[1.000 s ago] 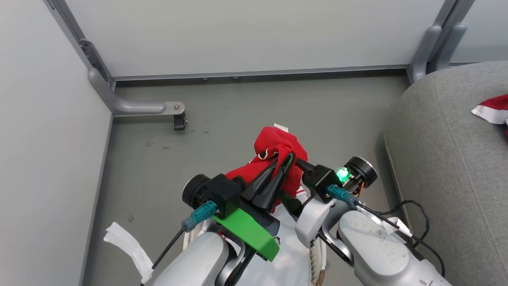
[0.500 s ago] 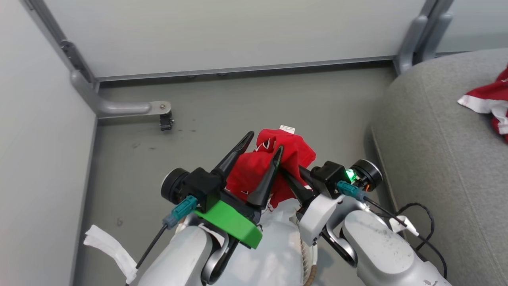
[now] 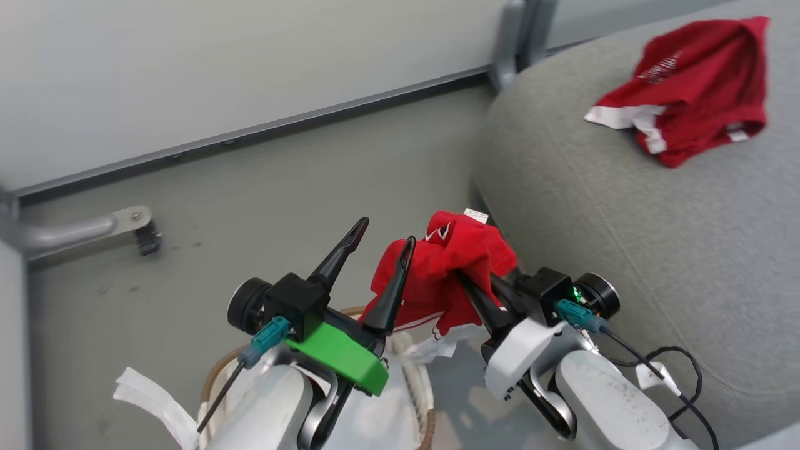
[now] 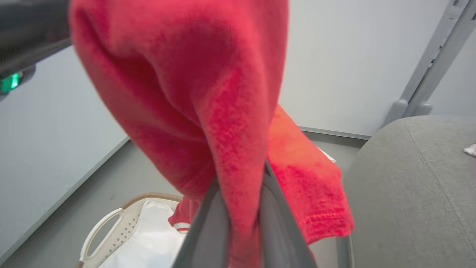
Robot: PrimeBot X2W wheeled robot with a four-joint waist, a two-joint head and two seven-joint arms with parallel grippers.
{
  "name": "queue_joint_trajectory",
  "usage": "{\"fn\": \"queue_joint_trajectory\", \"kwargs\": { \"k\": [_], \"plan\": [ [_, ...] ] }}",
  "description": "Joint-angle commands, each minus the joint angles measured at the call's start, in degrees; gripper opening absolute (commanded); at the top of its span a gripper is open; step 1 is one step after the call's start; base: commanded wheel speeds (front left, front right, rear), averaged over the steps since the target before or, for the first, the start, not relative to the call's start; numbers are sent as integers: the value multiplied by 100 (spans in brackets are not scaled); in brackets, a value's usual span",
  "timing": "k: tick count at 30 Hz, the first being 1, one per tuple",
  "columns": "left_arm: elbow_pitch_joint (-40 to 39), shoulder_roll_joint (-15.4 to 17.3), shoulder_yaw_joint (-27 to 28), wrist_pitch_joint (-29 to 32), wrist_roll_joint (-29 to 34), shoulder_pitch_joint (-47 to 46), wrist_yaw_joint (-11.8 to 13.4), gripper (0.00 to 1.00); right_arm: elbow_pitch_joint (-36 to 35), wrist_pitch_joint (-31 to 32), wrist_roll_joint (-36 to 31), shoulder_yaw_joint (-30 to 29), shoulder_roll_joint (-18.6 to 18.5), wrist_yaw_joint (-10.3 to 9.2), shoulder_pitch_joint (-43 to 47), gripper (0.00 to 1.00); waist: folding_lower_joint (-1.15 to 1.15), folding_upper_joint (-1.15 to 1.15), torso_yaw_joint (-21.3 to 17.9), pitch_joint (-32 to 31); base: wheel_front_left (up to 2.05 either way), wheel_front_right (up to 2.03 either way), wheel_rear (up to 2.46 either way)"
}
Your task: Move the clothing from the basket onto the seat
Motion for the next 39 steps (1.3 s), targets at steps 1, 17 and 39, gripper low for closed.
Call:
{"fn": "queue_joint_trajectory", "kwargs": {
  "k": [1,17,39],
  "plan": [
    [36,57,-4,1,71,119,7,100,-58,-15,-14,-58,-8,-8,103,0,0,0,-815,22,0,0,0],
    [251,96,-295,1,-8,-13,7,100,-615,-15,-238,-1003,-1,-8,776,0,0,0,-1796,166,0,0,0],
    [31,325,-244,0,117,-27,7,100,-1167,-9,-705,-2486,-1708,-8,-2447,0,0,0,-1493,886,0,0,0]
  ]
}}
